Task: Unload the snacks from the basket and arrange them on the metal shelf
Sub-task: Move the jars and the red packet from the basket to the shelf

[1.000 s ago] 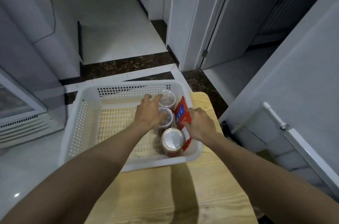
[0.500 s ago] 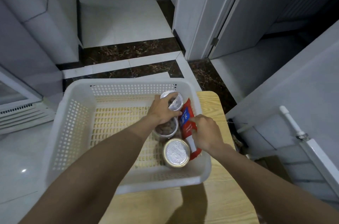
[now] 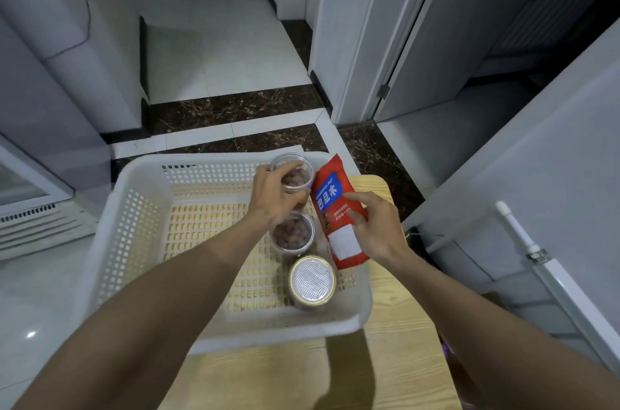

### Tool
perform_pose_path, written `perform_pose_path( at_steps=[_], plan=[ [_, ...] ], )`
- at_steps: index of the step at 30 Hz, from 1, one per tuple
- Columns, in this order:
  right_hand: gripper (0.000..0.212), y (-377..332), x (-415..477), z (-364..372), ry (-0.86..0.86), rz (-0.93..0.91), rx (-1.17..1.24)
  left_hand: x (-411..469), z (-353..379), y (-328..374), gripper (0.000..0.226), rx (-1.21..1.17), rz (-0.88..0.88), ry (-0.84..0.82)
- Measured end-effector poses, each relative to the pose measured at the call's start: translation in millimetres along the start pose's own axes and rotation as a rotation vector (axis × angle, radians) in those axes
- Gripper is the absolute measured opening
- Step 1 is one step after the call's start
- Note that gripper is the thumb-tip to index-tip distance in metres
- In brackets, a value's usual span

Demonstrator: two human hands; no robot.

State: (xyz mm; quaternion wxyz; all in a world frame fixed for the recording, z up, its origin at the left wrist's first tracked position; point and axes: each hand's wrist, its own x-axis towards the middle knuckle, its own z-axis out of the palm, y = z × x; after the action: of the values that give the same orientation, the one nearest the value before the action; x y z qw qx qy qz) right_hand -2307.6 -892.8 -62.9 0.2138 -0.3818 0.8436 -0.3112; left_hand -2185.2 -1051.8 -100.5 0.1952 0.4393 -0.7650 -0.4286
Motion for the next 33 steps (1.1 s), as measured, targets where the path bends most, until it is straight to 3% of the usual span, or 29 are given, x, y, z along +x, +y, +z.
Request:
perform_pose_path(
  at_steps=[6, 15, 26, 33],
  plan=[
    [0.027, -25, -9, -34, 0.123, 0.032, 0.323, -32, -41, 23, 0.058, -0.039, 0.097, 0.042],
    [0.024, -72, -89, -87, 0.254, 0.020, 0.515, -104, -84, 61, 0.053, -0.088, 0.195, 0.064],
    [0.024, -116, -297, -93, 0.458, 0.044, 0.674, -258, -133, 66, 0.042, -0.150, 0.450, -0.088],
    [0.023, -137, -440, -94, 0.578, 0.085, 0.652, -384, -155, 74, 0.033, -0.237, 0.619, -0.186]
  ],
)
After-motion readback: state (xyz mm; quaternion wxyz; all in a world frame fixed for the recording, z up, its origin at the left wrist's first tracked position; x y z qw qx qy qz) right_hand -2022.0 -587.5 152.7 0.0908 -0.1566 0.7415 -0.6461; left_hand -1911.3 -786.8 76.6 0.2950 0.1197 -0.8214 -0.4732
